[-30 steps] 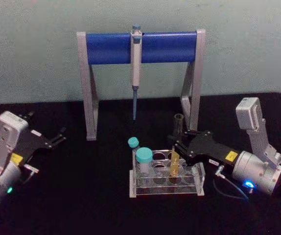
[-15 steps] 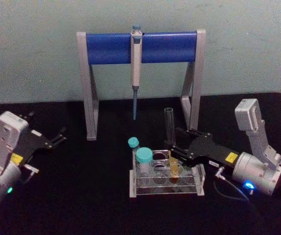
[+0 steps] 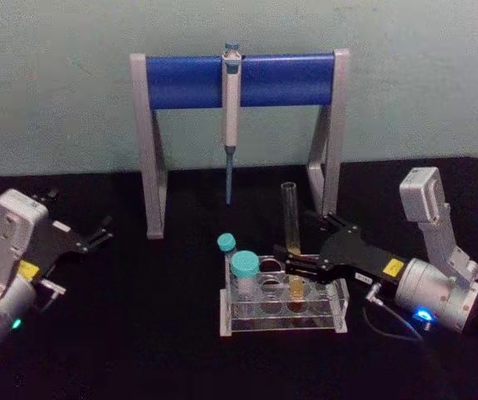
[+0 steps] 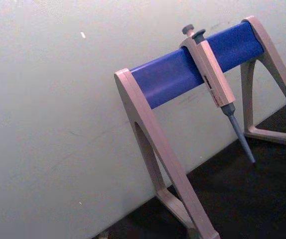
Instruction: Pick up the test tube from the test tube rack, shake it, then place it back into the test tube rack.
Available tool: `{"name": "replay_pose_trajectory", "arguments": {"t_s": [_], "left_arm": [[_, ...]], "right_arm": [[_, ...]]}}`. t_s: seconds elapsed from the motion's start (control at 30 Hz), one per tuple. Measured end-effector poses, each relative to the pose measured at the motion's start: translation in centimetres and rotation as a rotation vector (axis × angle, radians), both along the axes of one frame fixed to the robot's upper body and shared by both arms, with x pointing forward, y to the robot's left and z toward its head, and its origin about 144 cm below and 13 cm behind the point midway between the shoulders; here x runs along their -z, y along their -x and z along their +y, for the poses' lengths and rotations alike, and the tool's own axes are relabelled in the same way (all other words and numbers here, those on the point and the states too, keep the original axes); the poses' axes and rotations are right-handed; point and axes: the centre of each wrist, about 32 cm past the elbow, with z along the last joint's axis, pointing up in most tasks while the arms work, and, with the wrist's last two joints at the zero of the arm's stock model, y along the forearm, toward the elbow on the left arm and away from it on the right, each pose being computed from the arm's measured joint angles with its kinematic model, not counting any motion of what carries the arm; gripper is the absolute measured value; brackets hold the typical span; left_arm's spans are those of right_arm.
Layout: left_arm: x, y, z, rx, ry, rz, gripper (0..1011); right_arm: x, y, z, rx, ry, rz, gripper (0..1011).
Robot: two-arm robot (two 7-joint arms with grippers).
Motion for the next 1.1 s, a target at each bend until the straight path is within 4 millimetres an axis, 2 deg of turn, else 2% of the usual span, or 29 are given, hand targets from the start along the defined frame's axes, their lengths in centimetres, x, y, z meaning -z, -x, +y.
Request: {"name": "replay_pose_trajectory", "arguments": {"t_s": [0.33, 0.57, 0.7, 0.83, 1.1], "left_arm": [[0.0, 0.0, 0.0, 0.000, 0.000, 0.000, 1010], [0.0, 0.0, 0.0, 0.000, 0.000, 0.000, 1010], [0.0, 0.0, 0.0, 0.000, 0.000, 0.000, 1010], [0.0, 0.0, 0.0, 0.000, 0.000, 0.000, 1010], [0.0, 0.0, 0.0, 0.000, 0.000, 0.000, 1010]], "right_arm": [[-0.1, 0.1, -0.1, -0.002, 0.000, -0.003, 1000], [-0.4, 1.6, -1.4, 0.023, -0.006, -0.022, 1000], [-0.5, 3.1, -2.4, 0.091, -0.011, -0.036, 1000], [-0.2, 4.7, -3.1, 0.236, -0.001, -0.065, 1000], [1.8, 5.8, -2.1, 0.456, 0.037, -0.108, 1000]]}}
